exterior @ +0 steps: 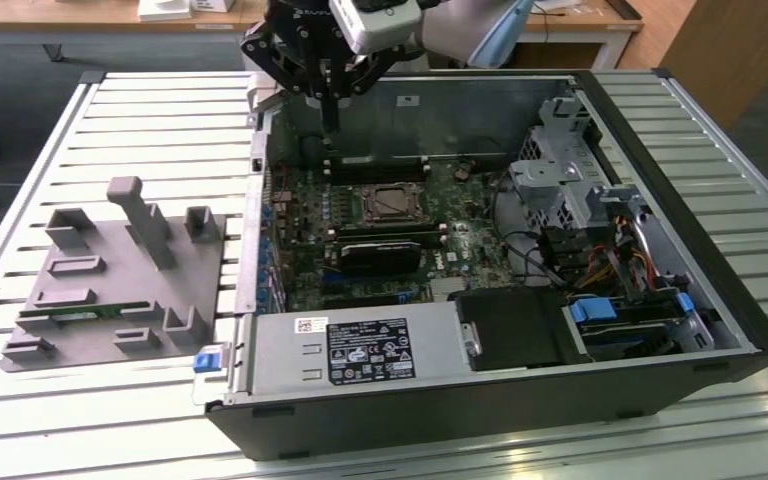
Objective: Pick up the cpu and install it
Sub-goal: 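Install the second cpu locking lever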
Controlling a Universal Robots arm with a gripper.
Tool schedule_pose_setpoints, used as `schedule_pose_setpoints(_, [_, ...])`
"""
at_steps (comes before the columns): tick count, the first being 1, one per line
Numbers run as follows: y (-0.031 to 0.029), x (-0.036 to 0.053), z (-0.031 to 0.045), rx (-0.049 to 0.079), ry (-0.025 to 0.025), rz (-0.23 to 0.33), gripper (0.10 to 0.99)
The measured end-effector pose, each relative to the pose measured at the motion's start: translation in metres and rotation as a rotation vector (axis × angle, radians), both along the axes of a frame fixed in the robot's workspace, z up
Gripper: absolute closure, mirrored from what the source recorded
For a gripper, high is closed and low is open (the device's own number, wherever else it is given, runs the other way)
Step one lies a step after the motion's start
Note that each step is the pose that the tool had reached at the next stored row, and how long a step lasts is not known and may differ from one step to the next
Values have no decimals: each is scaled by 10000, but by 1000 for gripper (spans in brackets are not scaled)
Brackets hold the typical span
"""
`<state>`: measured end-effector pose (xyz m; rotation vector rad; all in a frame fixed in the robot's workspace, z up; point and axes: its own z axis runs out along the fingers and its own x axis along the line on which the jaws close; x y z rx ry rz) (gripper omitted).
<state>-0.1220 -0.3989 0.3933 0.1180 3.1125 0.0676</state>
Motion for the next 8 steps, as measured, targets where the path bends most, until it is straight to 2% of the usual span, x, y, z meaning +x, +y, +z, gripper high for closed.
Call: schedule_pose_setpoints(8, [0, 0, 0, 0, 0, 0, 980])
